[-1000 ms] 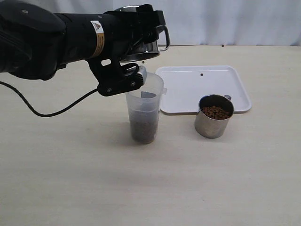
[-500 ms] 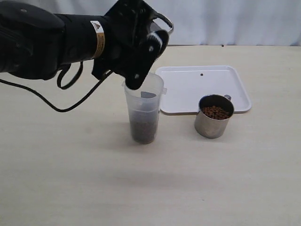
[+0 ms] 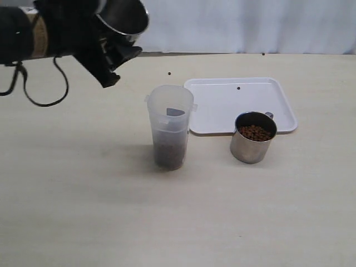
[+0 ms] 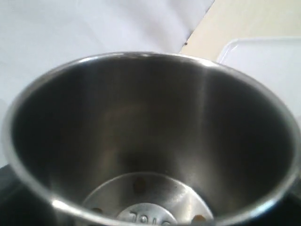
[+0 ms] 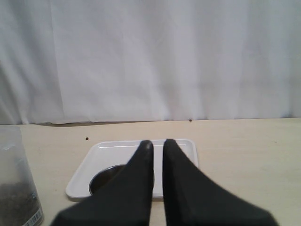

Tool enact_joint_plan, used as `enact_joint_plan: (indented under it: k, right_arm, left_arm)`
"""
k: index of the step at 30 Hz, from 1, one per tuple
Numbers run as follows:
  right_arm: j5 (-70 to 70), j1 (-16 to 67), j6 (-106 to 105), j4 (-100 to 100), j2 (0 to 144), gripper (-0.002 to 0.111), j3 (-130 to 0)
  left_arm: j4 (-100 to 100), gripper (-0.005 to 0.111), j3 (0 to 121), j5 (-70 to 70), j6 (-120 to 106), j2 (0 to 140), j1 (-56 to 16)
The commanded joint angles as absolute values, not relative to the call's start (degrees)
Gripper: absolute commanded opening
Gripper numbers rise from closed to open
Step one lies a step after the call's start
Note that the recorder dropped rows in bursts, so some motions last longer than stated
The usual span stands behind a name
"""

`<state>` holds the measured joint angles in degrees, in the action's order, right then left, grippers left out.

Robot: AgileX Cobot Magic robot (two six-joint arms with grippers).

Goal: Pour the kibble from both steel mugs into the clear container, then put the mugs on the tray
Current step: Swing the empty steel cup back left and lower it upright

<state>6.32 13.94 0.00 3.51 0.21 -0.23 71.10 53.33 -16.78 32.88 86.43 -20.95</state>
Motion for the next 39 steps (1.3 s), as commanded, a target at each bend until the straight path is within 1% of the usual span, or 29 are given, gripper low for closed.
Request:
enact_joint_plan:
  k: [1,4,6,9,11,14,17,23,29,34,39]
  right_arm:
    - [6.09,14.2,0.0,3.66,0.0,0.005,0.0]
    - [6.09,14.2,0.0,3.66,0.0,0.005,0.0]
    - [6.09,14.2,0.0,3.66,0.0,0.005,0.0]
    - [6.09,14.2,0.0,3.66,0.0,0.005,0.0]
    - [6.09,14.2,0.0,3.66,0.0,0.005,0.0]
    - [6.09,14.2,0.0,3.66,0.0,0.005,0.0]
    - [6.09,14.2,0.0,3.66,0.0,0.005,0.0]
    - [6.09,14.2,0.0,3.66,0.0,0.005,0.0]
    - [6.09,14.2,0.0,3.66,0.0,0.005,0.0]
    - [6.09,14.2,0.0,3.66,0.0,0.005,0.0]
    - [6.09,14.2,0.0,3.66,0.0,0.005,0.0]
  left_arm:
    - [60.96,0.0,44.05,-37.35,31.71,86.34,-7.75]
    - [55.53,0.0,37.39,-50.3,26.31,88.59,0.79]
    - [53.87,0.0,34.07,-57.6,24.61,91.32,4.98]
    - [54.54,0.0,31.88,-63.48,21.84,96.67,7.95]
    - [54.72,0.0,31.51,-65.3,18.64,100.49,8.22]
    - [53.41,0.0,31.51,-69.96,15.22,107.18,8.22]
    - [52.78,0.0,32.61,-69.96,14.43,112.75,8.07]
    - [53.05,0.0,37.71,-69.96,14.43,119.6,6.42]
    - [55.85,0.0,41.39,-69.96,13.99,123.54,0.91]
    - [56.23,0.0,43.59,-65.91,12.94,125.19,-3.89]
    - [55.93,0.0,45.17,-64.56,12.94,126.5,-6.42]
